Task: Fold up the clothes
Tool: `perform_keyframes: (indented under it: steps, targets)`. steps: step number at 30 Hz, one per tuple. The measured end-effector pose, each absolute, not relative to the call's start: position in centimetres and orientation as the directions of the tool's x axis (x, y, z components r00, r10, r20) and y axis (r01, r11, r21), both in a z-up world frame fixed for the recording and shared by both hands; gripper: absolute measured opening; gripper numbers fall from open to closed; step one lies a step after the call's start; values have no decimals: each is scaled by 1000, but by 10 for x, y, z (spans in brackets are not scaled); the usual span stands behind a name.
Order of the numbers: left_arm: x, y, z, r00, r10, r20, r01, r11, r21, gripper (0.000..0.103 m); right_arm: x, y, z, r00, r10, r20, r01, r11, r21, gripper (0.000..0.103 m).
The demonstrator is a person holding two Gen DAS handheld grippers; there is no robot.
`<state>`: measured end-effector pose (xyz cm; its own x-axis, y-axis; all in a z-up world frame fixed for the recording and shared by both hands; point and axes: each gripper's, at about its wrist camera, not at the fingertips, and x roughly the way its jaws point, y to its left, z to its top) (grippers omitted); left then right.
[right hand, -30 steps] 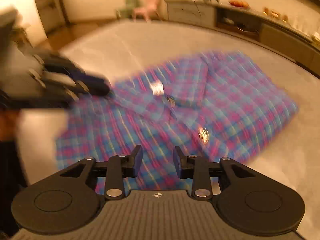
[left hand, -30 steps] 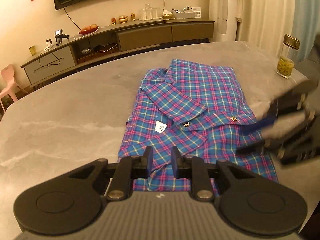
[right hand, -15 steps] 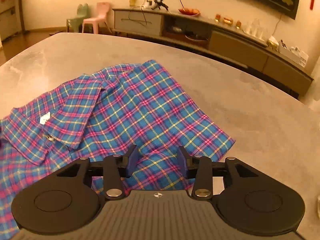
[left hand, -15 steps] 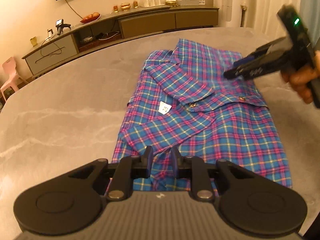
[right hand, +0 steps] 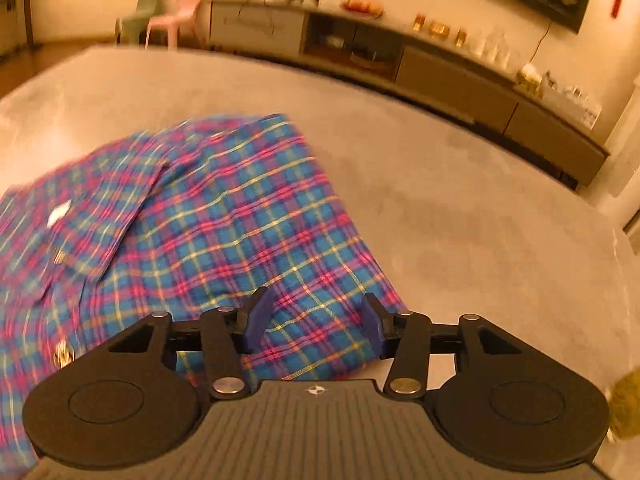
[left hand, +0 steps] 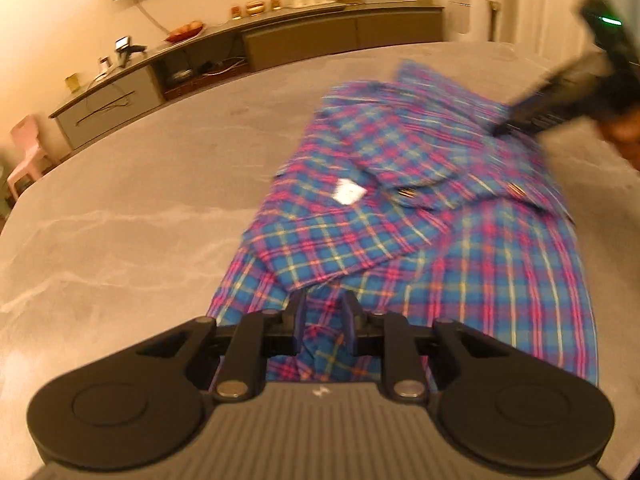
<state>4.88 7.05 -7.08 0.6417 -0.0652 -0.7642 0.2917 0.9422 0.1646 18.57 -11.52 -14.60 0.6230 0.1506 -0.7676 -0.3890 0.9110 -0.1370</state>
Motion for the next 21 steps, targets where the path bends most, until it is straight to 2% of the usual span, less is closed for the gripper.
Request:
perform_keyframes:
  steps: [3, 5, 9, 12, 14, 17, 18, 19, 20, 21]
  targets:
    - [67, 88, -70, 653, -13, -757, 228, 957, 180, 19, 161, -112, -138, 534, 159, -830, -470, 872, -135, 51]
    - [68, 99, -62, 672, -12, -741, 187, 970, 154, 17, 140, -109, -132, 508, 222, -832, -531, 841, -100, 51]
    - [57, 106, -52, 700, -54, -712, 193, 974, 115, 20, 133, -106, -119, 625, 262, -735, -476, 875, -92, 51]
    - [65, 111, -73, 672, -9, -740, 182, 971, 153, 20, 151, -95, -129, 636, 309, -707, -476, 878, -44, 49]
    - [65, 122, -79, 702, -8, -712, 168, 974, 154, 31, 175, -95, -141, 617, 281, -735, -447, 894, -33, 49]
    - [69, 139, -78, 693, -43, -719, 150, 985, 86, 34, 195, -113, -147, 573, 265, -775, -366, 930, 48, 51]
    - [70, 140, -77, 694, -24, -720, 138, 985, 100, 34, 196, -116, -147, 573, 252, -780, -359, 933, 38, 51]
    - [70, 140, -75, 693, -5, -720, 126, 985, 114, 30, 195, -120, -146, 572, 237, -785, -352, 936, 25, 51]
    - [67, 139, -72, 696, 7, -718, 117, 986, 123, 17, 194, -126, -144, 563, 239, -791, -342, 939, 40, 51]
    - [59, 137, -66, 703, 7, -711, 112, 986, 121, 14, 186, -130, -141, 570, 223, -791, -330, 944, 29, 50]
